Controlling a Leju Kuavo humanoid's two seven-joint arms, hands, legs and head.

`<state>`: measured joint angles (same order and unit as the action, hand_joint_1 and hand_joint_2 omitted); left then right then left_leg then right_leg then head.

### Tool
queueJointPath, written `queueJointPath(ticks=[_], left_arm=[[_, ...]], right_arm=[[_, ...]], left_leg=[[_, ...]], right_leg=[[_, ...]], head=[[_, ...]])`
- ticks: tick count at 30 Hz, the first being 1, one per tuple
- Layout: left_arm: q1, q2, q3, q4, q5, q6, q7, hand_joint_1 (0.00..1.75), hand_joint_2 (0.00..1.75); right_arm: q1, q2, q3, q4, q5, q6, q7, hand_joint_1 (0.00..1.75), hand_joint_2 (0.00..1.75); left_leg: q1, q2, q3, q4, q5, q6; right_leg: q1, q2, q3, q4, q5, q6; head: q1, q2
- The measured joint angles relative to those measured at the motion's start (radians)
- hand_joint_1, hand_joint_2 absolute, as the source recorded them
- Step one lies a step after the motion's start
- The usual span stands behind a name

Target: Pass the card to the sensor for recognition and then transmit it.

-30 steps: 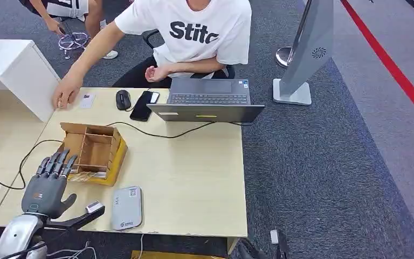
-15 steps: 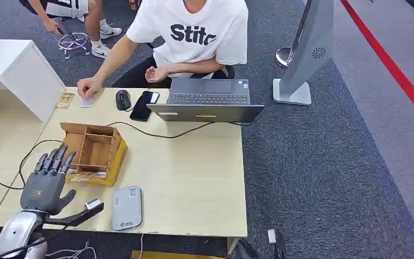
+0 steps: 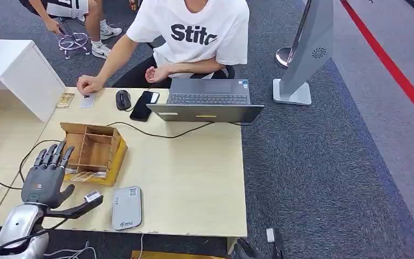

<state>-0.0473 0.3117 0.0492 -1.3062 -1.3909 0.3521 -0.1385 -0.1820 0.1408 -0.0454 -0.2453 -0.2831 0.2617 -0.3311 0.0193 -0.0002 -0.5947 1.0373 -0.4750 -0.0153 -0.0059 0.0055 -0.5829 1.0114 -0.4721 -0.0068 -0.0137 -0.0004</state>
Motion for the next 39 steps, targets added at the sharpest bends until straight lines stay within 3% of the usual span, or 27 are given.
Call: queueJointPath(ticks=[11, 33, 34, 35, 39], left_arm=[[-0.040, -0.014, 0.000, 0.075, -0.008, 0.015, 0.003, 0.00, 1.75], [-0.055, -0.055, -0.041, 0.098, -0.052, 0.058, -0.006, 0.00, 1.75], [-0.055, -0.056, -0.042, 0.096, -0.052, 0.057, -0.006, 0.10, 1.75], [-0.055, -0.056, -0.043, 0.095, -0.053, 0.056, -0.005, 1.75, 1.75], [-0.054, -0.060, -0.049, 0.084, -0.054, 0.042, 0.003, 1.75, 1.75]], right_arm=[[0.000, 0.000, 0.000, -0.002, 0.003, 0.001, 0.001, 0.00, 1.75], [0.000, 0.002, 0.000, -0.002, 0.010, 0.003, 0.001, 0.00, 1.75], [0.000, 0.002, 0.000, -0.002, 0.010, 0.003, 0.001, 0.00, 1.75], [0.000, 0.002, 0.000, -0.002, 0.009, 0.003, 0.000, 0.00, 1.75], [0.001, 0.002, 0.000, -0.002, 0.008, 0.003, -0.001, 0.00, 1.75]], left_leg=[[0.000, 0.000, 0.000, 0.000, 0.000, 0.000], [0.000, 0.001, 0.000, 0.000, 0.000, 0.000], [0.000, 0.001, 0.000, 0.000, 0.000, 0.000], [0.000, 0.001, 0.000, 0.000, 0.000, 0.000], [0.000, 0.001, 0.000, 0.000, 0.000, 0.000]], right_leg=[[0.000, 0.000, 0.000, 0.000, 0.000, -0.001], [0.000, 0.001, 0.000, 0.000, 0.000, -0.001], [0.000, 0.001, 0.000, 0.000, 0.000, -0.001], [0.000, 0.001, 0.000, 0.000, 0.000, -0.001], [0.000, 0.001, 0.000, 0.000, 0.000, -0.001]], head=[[0.000, 0.000], [0.000, 0.000], [0.000, 0.000], [0.000, 0.000], [0.000, 0.000]])
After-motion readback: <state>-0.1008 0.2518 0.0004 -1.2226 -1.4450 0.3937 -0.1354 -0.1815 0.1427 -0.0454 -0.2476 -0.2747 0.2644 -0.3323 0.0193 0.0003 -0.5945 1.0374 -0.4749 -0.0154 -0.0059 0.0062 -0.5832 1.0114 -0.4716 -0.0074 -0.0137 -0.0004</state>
